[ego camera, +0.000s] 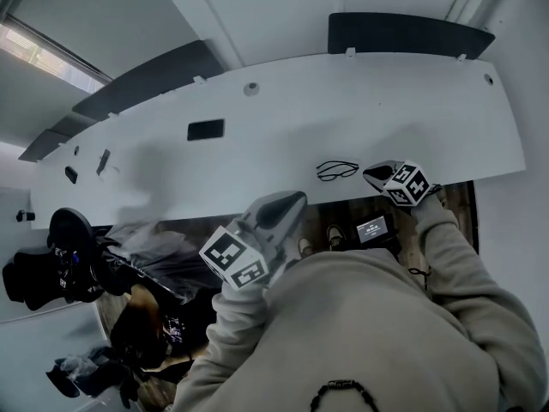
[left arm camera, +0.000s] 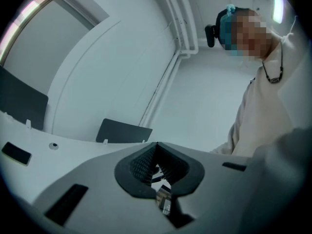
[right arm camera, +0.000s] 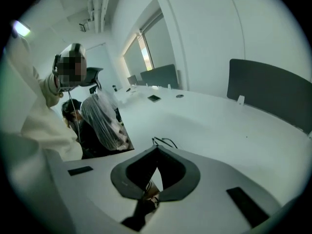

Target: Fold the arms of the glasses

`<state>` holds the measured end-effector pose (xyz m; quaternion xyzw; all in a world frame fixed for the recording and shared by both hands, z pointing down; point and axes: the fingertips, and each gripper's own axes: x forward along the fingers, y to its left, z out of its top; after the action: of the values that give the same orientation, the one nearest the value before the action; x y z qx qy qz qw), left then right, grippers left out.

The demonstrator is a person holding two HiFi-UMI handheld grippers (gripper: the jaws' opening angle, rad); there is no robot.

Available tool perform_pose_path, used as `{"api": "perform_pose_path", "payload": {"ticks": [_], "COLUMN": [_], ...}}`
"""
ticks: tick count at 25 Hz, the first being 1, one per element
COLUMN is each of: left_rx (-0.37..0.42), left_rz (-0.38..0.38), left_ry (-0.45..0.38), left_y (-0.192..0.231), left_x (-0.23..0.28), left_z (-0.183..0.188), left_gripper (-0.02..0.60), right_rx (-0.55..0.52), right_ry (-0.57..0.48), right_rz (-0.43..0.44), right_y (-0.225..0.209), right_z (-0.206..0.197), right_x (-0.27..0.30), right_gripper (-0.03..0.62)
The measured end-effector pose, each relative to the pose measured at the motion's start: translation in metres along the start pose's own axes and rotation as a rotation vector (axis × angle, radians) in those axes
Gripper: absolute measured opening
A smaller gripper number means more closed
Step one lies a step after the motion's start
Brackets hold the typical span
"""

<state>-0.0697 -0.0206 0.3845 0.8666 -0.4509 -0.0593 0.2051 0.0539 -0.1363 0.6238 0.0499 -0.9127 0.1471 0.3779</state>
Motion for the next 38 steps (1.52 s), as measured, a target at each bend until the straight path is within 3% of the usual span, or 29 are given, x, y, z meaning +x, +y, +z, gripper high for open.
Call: {"api": "perform_pose_path", "payload": {"ticks": [5,17,26,38], "left_rx": [0.025,0.086,0.101,0.077], "left_rz": [-0.024,-0.096,-0.131,-0.122], "left_ry": [0.008,-0.002,-0.025,-0.036], "left_y": [0.004,0.000,-0.007,-0.010], "left_x": [0.010,0.039,0.049,0.043], "left_z": [0.004,0.024,0.032,0.024], "left_gripper": [0.006,0.006,0.006,0.006], "right_rx": [0.091,0.109,0.072,0.083], "right_ry": [-0.186,-0.447,-0.517,-0.516], "right_rz": [0.006,-0.012,-0.044,-0.049], "right_y": [0.026,0.061,0.079,0.084], "right_z": [0.050,0.137,0.168,0.167], "right_x": [-0.032,-0.115,-0.144,-0.147], "right_gripper": [0.021,0.021,0.020,0.020]}}
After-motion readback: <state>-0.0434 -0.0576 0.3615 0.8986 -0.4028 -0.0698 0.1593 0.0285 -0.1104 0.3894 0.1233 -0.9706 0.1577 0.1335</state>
